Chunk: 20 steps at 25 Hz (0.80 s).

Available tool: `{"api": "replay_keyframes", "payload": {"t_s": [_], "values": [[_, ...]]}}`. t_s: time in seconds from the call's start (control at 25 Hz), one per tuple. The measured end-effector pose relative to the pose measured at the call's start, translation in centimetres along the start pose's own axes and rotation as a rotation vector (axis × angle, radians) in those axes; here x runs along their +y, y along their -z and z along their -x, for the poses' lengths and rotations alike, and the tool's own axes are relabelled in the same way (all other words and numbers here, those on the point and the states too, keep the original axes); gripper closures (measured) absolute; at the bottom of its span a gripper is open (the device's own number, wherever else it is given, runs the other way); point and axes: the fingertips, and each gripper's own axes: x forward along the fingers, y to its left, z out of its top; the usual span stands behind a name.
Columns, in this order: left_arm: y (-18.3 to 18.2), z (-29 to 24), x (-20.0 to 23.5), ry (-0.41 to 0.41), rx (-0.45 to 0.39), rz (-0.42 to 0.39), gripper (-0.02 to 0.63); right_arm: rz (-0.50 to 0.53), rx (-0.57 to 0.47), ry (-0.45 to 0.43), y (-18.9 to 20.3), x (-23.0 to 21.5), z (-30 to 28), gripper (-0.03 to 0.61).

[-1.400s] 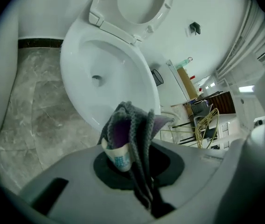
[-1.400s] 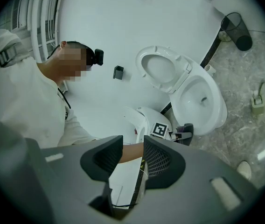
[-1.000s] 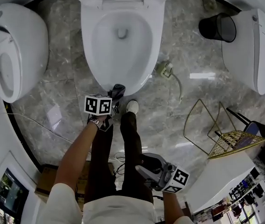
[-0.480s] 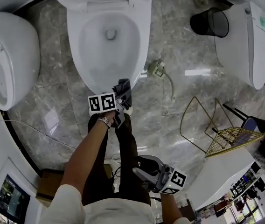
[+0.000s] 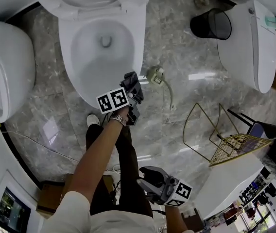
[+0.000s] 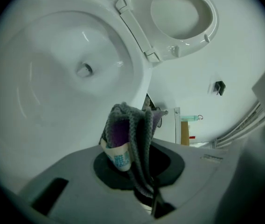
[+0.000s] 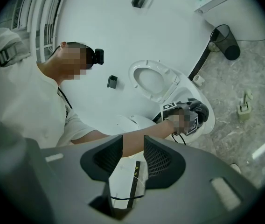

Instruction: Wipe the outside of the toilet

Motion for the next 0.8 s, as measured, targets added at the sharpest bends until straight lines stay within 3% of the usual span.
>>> {"api": "replay_keyframes", "payload": {"t_s": [0.8], "values": [[-8.9,-5.4,-3.9,-0.003,-0.195,0.069,0.577,-0.037,-0.029,0.036,-0.8,-2.2,2.4,0.448]]}}
